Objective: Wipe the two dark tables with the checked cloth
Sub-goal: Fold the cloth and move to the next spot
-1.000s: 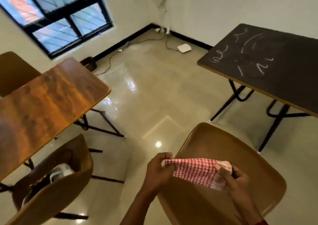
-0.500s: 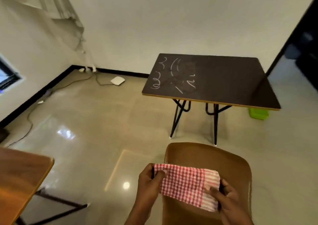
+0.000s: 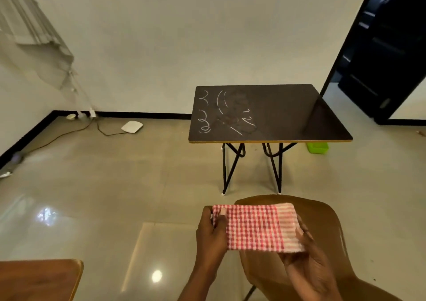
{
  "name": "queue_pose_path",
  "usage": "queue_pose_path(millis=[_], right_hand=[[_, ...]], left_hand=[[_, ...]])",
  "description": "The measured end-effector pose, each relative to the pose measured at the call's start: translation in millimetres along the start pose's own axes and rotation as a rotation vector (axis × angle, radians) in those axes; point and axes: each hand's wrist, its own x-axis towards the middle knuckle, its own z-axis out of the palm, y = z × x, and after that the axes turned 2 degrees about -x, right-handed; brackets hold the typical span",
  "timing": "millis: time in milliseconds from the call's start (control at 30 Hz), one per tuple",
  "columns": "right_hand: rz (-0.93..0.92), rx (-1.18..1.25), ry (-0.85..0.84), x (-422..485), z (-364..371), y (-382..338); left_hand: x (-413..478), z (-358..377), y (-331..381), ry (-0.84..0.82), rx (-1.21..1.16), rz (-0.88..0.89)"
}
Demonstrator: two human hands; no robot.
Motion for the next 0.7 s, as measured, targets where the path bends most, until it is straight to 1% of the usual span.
queue_pose_path(millis=[167, 333, 400, 500, 600, 700], right_hand=[[0.010, 0.193, -0.053, 35.0, 32.8, 27.6], [-0.030, 0.291, -0.067, 101.6, 78.0, 42.5], [-0.024, 0.333, -0.083, 128.3, 97.5, 43.9], [-0.003, 0.401, -0.041, 167.3, 122.9, 55.6], [0.069, 0.350, 0.012, 196.1, 155.9, 81.5], [0.149, 0.286, 0.064, 227.9, 181.3, 106.6]], left_hand=[[54.9, -0.2, 14.7, 0.026, -0.104, 0.025], [123.8, -8.0, 39.2, 0.026, -0.107, 0.048], [151.1, -13.9, 50.8, 0.029, -0.125, 0.012], [190.8, -19.5, 68.5, 0.031, -0.178, -0.067], [224.7, -23.8, 77.8, 0.047, -0.189, -0.092], [264.3, -35.9, 79.8, 0.064, -0.135, -0.091]])
